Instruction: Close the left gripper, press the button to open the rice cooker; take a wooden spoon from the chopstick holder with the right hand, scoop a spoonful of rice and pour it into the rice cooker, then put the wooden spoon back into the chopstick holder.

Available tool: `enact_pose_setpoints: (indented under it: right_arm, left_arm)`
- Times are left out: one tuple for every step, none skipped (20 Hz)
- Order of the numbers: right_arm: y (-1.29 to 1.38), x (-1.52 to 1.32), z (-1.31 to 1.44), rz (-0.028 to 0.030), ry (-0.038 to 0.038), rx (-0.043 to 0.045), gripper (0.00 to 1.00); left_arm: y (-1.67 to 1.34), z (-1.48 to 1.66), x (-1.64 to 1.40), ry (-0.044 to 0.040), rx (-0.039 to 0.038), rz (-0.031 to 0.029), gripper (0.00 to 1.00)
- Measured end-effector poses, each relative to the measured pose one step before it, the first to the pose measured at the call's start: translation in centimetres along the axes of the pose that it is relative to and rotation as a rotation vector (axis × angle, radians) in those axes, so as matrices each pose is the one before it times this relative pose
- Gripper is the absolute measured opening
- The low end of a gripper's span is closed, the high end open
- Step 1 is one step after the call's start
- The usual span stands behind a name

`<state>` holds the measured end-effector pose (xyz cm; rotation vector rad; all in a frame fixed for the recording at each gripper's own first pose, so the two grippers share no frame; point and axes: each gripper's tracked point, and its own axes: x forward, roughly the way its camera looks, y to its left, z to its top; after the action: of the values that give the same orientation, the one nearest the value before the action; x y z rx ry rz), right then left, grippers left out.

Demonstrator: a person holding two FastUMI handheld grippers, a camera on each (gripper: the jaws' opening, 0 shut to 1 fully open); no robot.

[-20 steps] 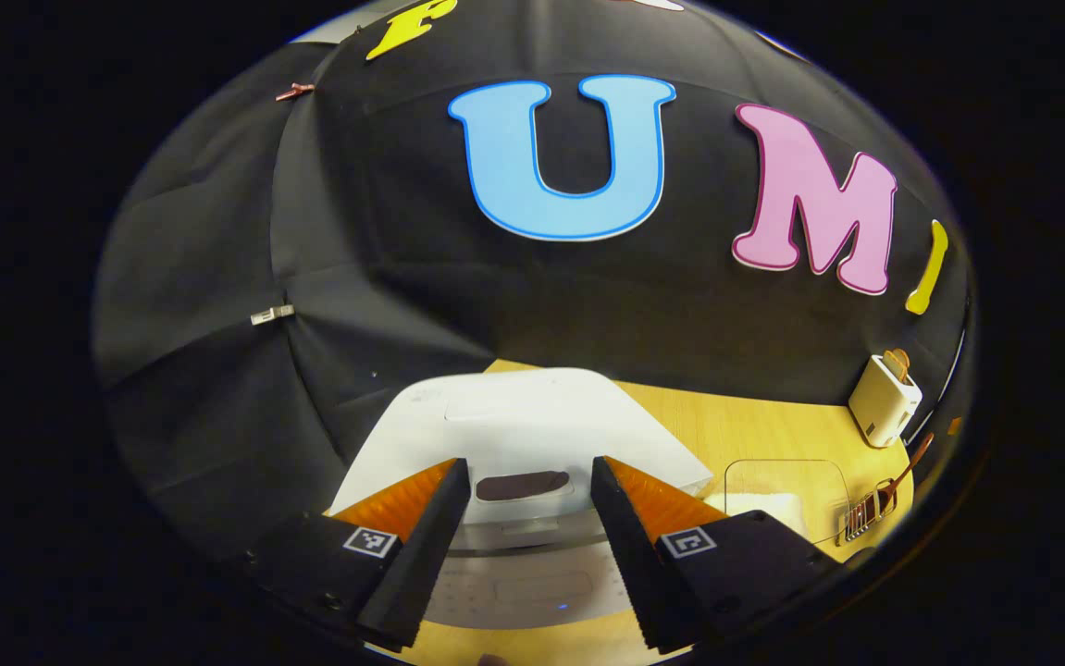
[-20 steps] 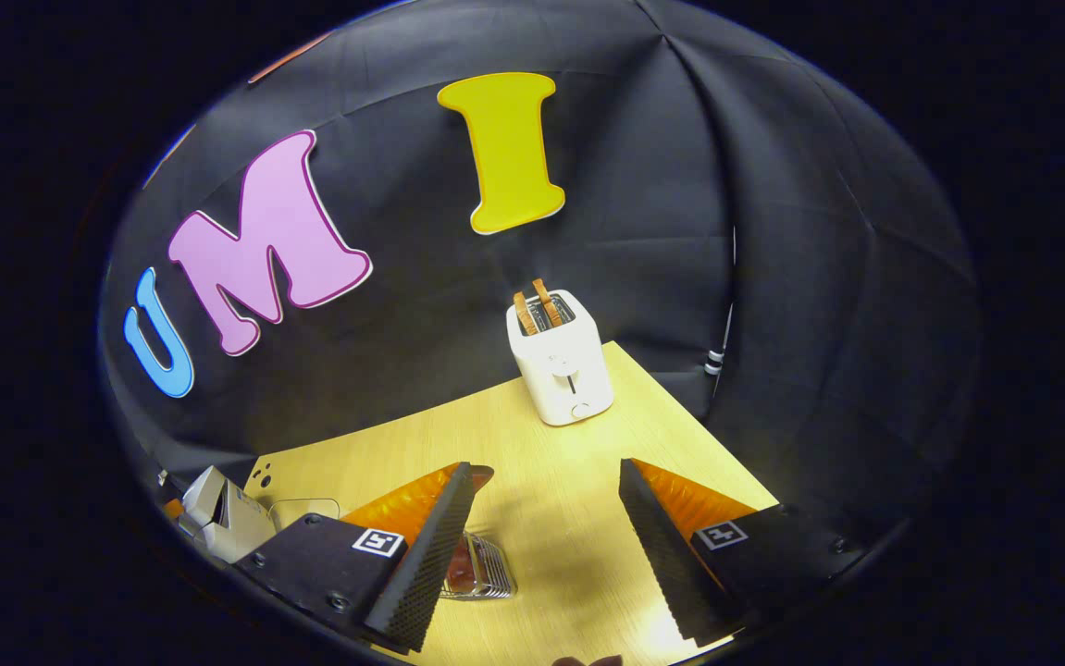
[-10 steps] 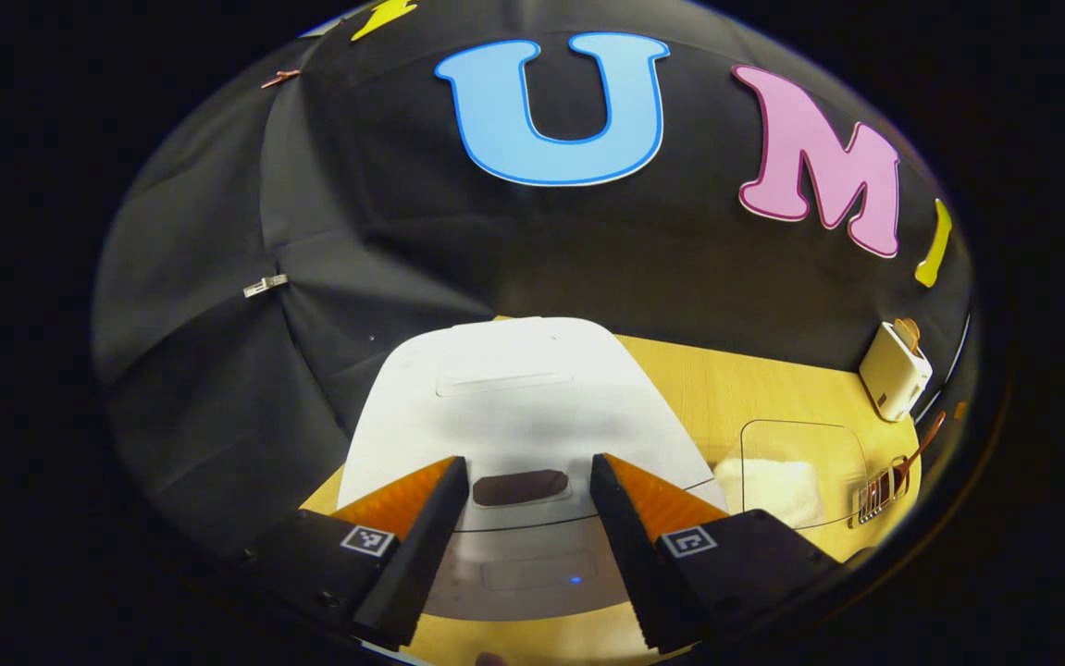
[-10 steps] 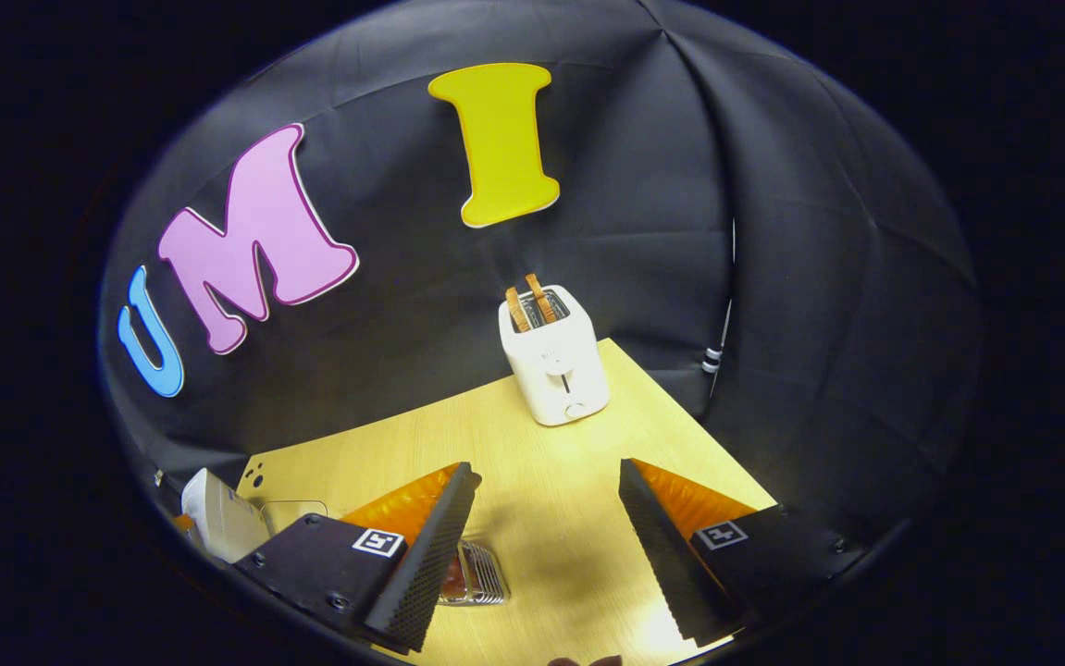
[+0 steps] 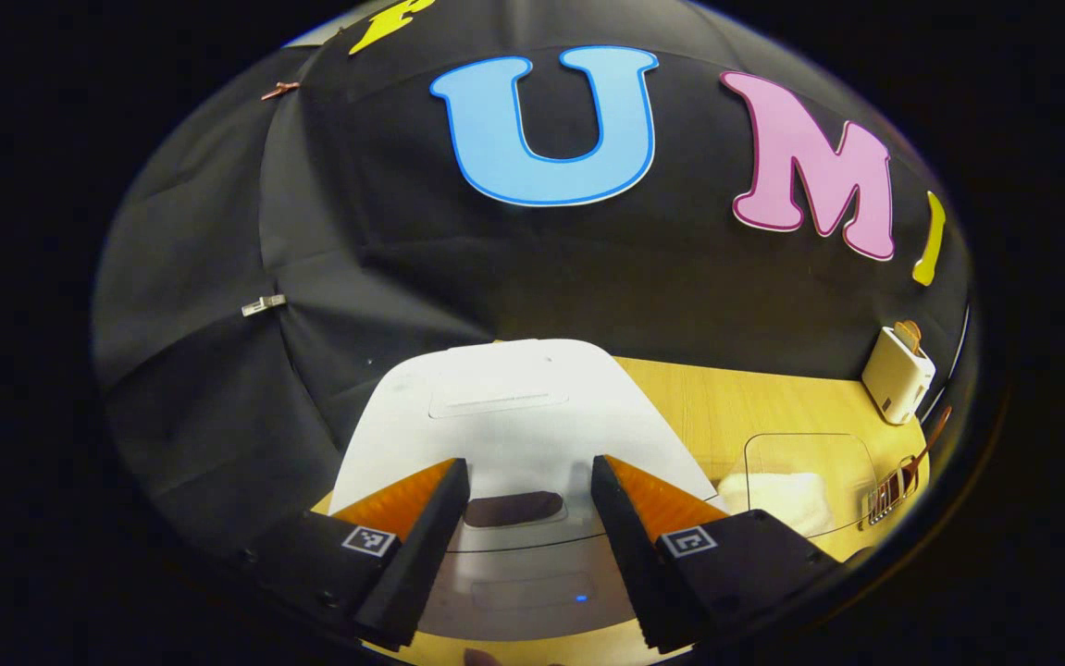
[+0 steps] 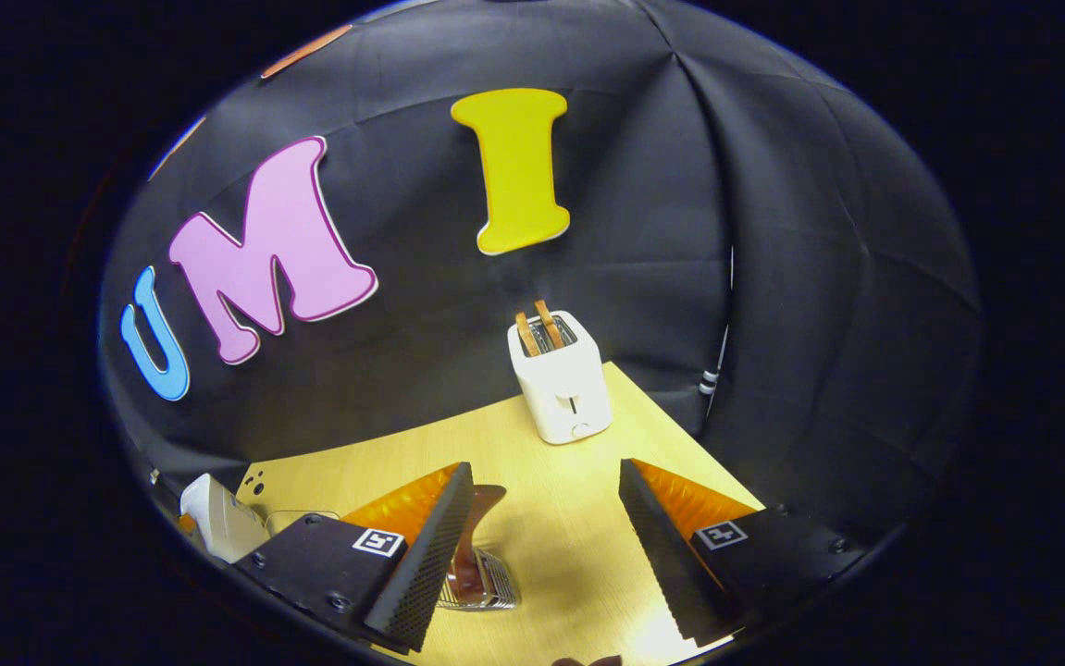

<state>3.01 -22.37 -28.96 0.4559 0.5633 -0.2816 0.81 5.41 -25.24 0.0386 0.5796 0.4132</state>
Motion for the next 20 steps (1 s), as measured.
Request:
enact_pose_setpoints:
  right_arm:
    - [0.716, -0.69, 0.519, 0.01066, -0.01856, -0.00082, 0.98]
    - [0.891, -0.663, 0.48, 0.01549, -0.01712, -0.00137, 0.98]
    - [0.855, -0.617, 0.391, 0.01363, -0.01535, -0.00482, 0.98]
    - [0.963, -0.631, 0.447, 0.01307, -0.01534, -0.00739, 0.98]
    - [0.841, -0.699, 0.365, 0.01679, -0.01835, -0.00831, 0.98]
    - [1.194, -0.594, 0.411, 0.01744, -0.01774, -0.01299, 0.98]
    - [1.312, -0.66, 0.563, 0.01805, -0.02131, -0.01655, 0.98]
    - [1.189, -0.607, 0.683, 0.01597, -0.02213, -0.0208, 0.98]
    - [1.204, -0.515, 0.611, 0.01611, -0.02147, -0.02628, 0.98]
    - [1.191, -0.54, 0.777, 0.01499, -0.02136, -0.03134, 0.98]
    - [1.189, -0.512, 0.803, 0.01484, -0.0203, -0.03346, 0.98]
    - [1.162, -0.521, 0.797, 0.01471, -0.01966, -0.0305, 0.98]
    - [1.494, -0.514, 0.966, 0.01767, -0.02115, -0.02158, 0.98]
    - [1.121, -0.701, 0.882, 0.01803, -0.02282, -0.01709, 0.98]
    - [1.476, -0.52, 0.723, 0.01285, -0.02374, -0.01581, 0.98]
    - [1.029, -0.398, 0.657, 0.00484, -0.02049, -0.01598, 0.98]
    - [0.916, -0.311, 0.511, 0.00403, -0.01653, -0.01195, 0.98]
    - [0.851, -0.263, 0.486, 0.00519, -0.01278, -0.00465, 0.98]
    - [0.933, -0.23, 0.266, 0.01056, -0.00713, -0.00051, 0.98]
    - [0.655, -0.325, 0.025, 0.00652, 0.00065, -0.00052, 0.98]
  left_arm:
    - [-0.148, 0.576, -0.023, -0.0206, 0.02316, -0.01358, 0.88]
    - [-0.232, 0.869, -0.218, -0.02483, 0.01916, -0.01818, 0.86]
    - [-0.393, 0.981, -0.548, -0.02874, 0.01458, -0.02129, 0.86]
    - [-0.317, 1.062, -0.411, -0.03188, 0.01223, -0.02598, 0.85]
    - [-0.487, 1.207, -0.41, -0.03512, 0.00649, -0.02902, 0.86]
    - [-0.383, 1.342, -0.424, -0.03662, 0.0022, -0.02726, 0.86]
    - [-0.349, 1.393, -0.484, -0.03701, -0.0014, -0.02507, 0.86]
    - [-0.259, 1.423, -0.355, -0.03888, -0.00243, -0.02269, 0.87]
    - [-0.119, 1.44, -0.325, -0.03997, -0.00321, -0.0205, 0.88]
    - [-0.188, 1.505, -0.288, -0.04041, -0.00491, -0.01862, 0.88]
    - [-0.302, 1.525, -0.37, -0.03743, -0.00816, -0.01981, 0.88]
    - [-0.339, 1.523, -0.31, -0.03311, -0.01035, -0.01953, 0.88]
    - [-0.321, 1.431, -0.391, -0.03195, -0.01002, -0.01912, 0.88]
    - [-0.348, 1.358, -0.306, -0.02884, -0.00794, -0.01936, 0.88]
    - [-0.472, 1.264, -0.294, -0.0275, -0.00483, -0.02081, 0.88]
    - [-0.402, 1.097, -0.349, -0.02479, -0.00109, -0.02083, 0.88]
    - [-0.326, 0.953, -0.255, -0.02168, -0.0008, -0.01651, 0.88]
    - [-0.492, 0.69, -0.169, -0.01752, -0.00368, -0.01877, 0.88]
    - [-0.438, 0.5, -0.146, -0.01491, -0.00418, -0.01466, 0.87]
    - [-0.436, 0.413, -0.141, -0.00857, -0.00568, -0.01566, 0.88]
